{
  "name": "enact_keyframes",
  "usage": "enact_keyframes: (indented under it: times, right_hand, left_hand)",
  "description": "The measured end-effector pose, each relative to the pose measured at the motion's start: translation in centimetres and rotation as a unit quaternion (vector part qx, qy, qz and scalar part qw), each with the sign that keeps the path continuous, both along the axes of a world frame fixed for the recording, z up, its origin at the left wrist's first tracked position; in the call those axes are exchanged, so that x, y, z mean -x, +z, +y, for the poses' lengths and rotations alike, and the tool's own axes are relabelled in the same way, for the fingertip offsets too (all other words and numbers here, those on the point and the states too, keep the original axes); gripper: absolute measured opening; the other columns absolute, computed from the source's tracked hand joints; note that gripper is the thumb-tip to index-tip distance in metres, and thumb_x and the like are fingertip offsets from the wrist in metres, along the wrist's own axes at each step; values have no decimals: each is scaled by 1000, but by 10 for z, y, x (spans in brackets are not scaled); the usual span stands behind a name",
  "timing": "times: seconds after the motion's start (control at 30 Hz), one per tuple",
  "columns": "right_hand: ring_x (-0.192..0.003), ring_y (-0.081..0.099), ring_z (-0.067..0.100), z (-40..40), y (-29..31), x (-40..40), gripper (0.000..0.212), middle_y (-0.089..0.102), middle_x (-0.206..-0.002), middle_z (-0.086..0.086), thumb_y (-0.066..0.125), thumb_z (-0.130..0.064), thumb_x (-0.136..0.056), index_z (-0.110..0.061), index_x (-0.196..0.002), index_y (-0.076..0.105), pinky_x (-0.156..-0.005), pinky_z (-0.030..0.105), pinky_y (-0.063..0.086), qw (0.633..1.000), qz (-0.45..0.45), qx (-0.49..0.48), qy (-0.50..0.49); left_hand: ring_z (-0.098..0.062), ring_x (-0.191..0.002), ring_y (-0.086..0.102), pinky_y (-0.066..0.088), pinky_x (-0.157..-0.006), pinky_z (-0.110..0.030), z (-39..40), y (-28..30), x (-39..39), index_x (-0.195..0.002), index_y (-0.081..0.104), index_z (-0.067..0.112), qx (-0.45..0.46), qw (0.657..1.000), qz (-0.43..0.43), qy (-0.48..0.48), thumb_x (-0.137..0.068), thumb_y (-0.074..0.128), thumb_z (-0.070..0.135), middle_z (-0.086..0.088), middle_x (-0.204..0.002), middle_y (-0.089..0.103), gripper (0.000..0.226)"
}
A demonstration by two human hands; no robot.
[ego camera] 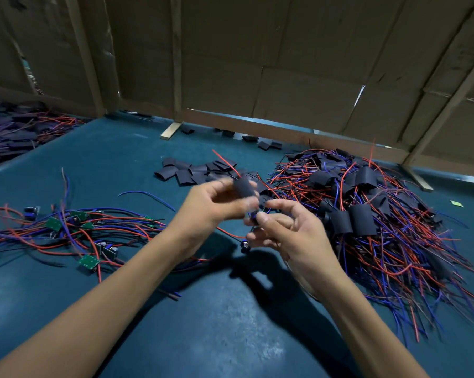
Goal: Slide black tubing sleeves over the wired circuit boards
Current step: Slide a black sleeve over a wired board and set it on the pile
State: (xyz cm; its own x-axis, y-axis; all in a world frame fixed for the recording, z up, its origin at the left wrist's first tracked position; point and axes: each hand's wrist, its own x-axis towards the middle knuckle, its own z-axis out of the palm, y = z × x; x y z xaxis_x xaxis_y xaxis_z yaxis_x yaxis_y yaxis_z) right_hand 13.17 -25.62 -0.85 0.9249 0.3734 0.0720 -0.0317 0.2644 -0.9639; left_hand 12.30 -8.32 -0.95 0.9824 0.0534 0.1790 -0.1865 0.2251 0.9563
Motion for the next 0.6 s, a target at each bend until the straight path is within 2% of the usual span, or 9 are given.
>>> enact_keyframes:
  times: [0.07, 0.17, 0.23, 0.3, 0.37, 0.47, 0.53, 0.6]
  right_hand:
    - [-62, 73, 25, -2, 2, 0, 30, 75, -81, 18, 77, -17, -73, -3, -97, 64, -61, 32, 60, 999, -13, -11, -33]
    - [-62, 73, 24, -2, 1, -1, 17, 74, -77, 18, 80, -24, -69, -10, -79, 78, -59, 30, 59, 997, -1, -51, -54]
    - [-66, 73, 22, -1, -1, -2, 20, 74, -78, 16, 81, -24, -67, -9, -80, 81, -60, 28, 59, 996, 7, -76, -41]
    - [-73, 74, 22, 0, -2, -2, 20, 75, -84, 17, 80, -18, -68, -8, -86, 82, -59, 25, 58, 997, -1, -76, -24]
    - [-79, 73, 25, 0, -3, -4, 21, 77, -92, 16, 77, -10, -71, -9, -92, 82, -57, 22, 55, 998, -21, -55, -27]
    - [-85, 68, 32, -1, -5, -7, 31, 77, -105, 12, 72, -2, -75, -5, -105, 77, -60, 20, 54, 998, -40, -34, -31]
    - [-84, 72, 31, -1, -6, -7, 27, 77, -107, 9, 71, 6, -80, -1, -106, 74, -57, 22, 54, 997, -64, -22, -31]
    - [-79, 76, 29, 0, -7, -5, 17, 78, -103, 9, 72, 4, -82, -1, -98, 74, -48, 23, 50, 996, -82, -12, -39]
  left_hand:
    - [-18, -96, 66, 50, -91, -40, -5, 0, 3, -96, 79, 23, -18, 999, 16, -45, -75, 81, 17, -4, -102, 76, 22]
    - [-13, -90, 66, 46, -81, -33, -7, 1, 4, -94, 78, 25, 19, 999, 21, -44, -73, 79, 20, 0, -99, 77, 22]
    - [-14, -88, 66, 45, -78, -30, -8, 1, 4, -103, 73, 18, 38, 998, 14, -52, -77, 77, 13, -3, -101, 76, 27]
    - [-16, -87, 68, 51, -77, -29, -12, 2, 5, -110, 62, 14, 71, 995, 4, -71, -82, 72, 4, -7, -105, 76, 31]
    - [-16, -84, 70, 55, -73, -30, -16, 4, 5, -106, 55, 13, 107, 990, 5, -87, -84, 61, 1, -9, -108, 75, 26]
    - [-19, -87, 66, 54, -74, -36, -18, 8, 7, -92, 56, 21, 119, 988, 14, -94, -85, 52, 19, -10, -109, 73, 8]
    - [-20, -89, 65, 54, -75, -35, -22, 7, 7, -79, 65, 29, 87, 994, 11, -64, -90, 52, 35, -9, -106, 72, 18]
    - [-19, -88, 65, 54, -73, -33, -25, 5, 7, -73, 68, 30, 69, 997, 10, -37, -91, 52, 39, -10, -100, 73, 26]
